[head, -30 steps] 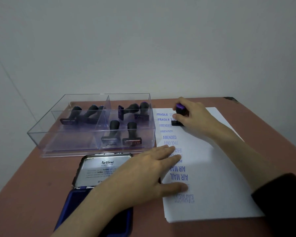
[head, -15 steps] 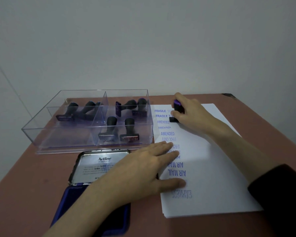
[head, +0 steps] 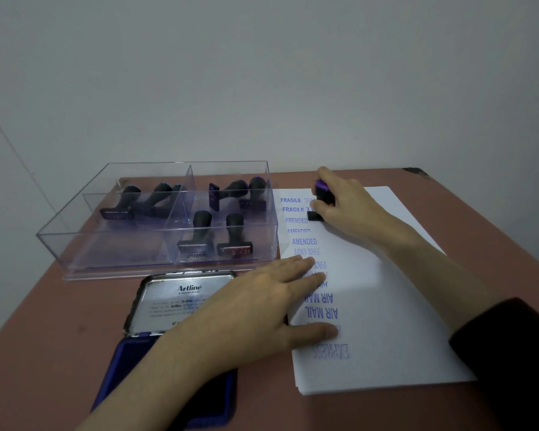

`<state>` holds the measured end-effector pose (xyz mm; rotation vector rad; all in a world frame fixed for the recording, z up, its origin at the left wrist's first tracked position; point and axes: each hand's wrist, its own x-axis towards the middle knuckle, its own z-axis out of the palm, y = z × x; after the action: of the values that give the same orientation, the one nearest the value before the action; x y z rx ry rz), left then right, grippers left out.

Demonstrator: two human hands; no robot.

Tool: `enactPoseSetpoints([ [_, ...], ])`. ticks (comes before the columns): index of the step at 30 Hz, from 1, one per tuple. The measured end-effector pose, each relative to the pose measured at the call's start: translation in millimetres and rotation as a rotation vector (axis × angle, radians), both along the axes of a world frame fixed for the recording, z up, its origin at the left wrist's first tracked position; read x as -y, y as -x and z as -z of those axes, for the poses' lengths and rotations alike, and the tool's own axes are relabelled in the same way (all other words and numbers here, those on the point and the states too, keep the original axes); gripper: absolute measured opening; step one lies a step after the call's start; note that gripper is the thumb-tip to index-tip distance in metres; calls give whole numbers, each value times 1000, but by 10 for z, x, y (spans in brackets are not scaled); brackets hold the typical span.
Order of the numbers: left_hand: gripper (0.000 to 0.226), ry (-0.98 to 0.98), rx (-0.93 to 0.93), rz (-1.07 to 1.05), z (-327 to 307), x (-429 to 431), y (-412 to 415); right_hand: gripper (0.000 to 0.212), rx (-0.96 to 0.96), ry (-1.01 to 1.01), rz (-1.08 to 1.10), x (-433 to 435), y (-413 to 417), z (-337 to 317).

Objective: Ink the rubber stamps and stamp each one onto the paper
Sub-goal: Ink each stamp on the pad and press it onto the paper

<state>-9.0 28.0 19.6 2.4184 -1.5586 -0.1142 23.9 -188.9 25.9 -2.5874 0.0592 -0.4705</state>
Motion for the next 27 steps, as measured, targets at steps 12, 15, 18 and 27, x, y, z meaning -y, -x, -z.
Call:
enactPoseSetpoints([
  [12, 73, -9, 6, 1, 9, 6, -10, 19, 39, 26, -7, -11, 24, 41],
  [15, 71, 1, -7, -4, 9, -5, 1, 21, 36, 37, -2, -18, 40, 25],
  [18, 68, 21, 16, -9, 2, -9, 17, 19, -16, 10, 9, -2, 27, -15],
  [27, 54, 192, -8, -23, -33, -91, 32, 15, 227, -683, 93, -48, 212, -251],
])
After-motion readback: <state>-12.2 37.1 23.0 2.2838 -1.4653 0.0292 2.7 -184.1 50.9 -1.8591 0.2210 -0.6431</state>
